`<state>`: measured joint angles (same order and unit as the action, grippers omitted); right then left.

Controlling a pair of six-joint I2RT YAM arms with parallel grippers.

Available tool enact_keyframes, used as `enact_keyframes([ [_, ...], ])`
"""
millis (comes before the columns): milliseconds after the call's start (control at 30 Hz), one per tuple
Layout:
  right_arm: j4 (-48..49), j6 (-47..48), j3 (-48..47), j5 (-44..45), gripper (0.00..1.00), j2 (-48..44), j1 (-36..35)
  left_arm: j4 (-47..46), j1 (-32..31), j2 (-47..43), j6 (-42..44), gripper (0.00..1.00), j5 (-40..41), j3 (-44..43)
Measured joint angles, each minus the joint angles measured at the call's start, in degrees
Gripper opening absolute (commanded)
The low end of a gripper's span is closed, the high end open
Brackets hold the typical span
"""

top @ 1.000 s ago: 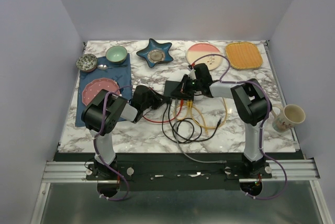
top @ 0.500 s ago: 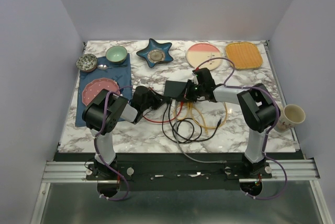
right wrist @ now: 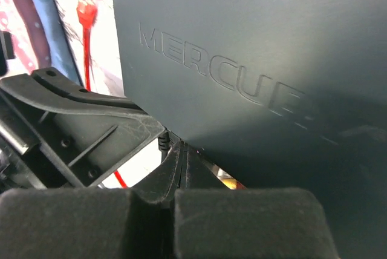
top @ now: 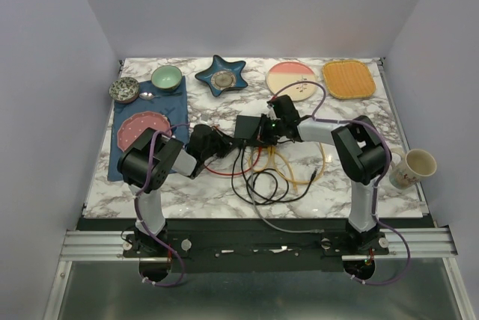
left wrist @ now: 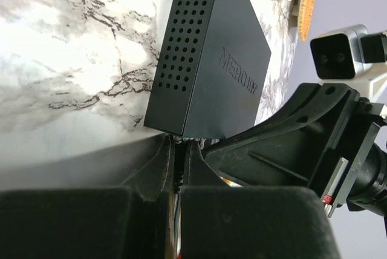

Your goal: Pull the plug from the switch port

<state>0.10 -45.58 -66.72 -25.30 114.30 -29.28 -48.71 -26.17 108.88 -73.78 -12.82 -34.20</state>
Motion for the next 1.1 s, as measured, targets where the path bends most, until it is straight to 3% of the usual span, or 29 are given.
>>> enact_keyframes([
  [467,-2.62,-0.31,-2.67,0.13,0.01,1.6,-0.31,2.12,-0.85,-8.94,2.05,0.0,-0.66,9.2],
  [667,-1.9,0.5,2.19,6.12,0.01,-4.63,-0.24,20.24,1.11,-22.53,5.49,0.0,4.0,10.23],
  [800,-1.9,1.68,3.48,10.1,0.01,-9.81,0.02,35.43,3.65,-30.58,8.35,0.0,10.71,4.76],
  [900,-1.64,2.21,3.48,11.89,0.01,-11.28,0.13,41.9,6.1,-32.35,9.84,0.15,13.81,1.55],
  [933,-1.6,2.29,3.48,12.26,0.01,-11.28,0.15,43.17,6.73,-32.3,10.16,0.29,14.25,1.6],
  [1033,-1.9,2.36,3.48,12.57,0.02,-10.91,0.13,44.48,7.67,-31.01,10.75,0.56,14.14,3.52],
  [1100,-1.95,2.4,3.48,12.61,0.03,-10.78,0.13,44.76,7.67,-29.81,10.45,0.65,13.4,5.01],
])
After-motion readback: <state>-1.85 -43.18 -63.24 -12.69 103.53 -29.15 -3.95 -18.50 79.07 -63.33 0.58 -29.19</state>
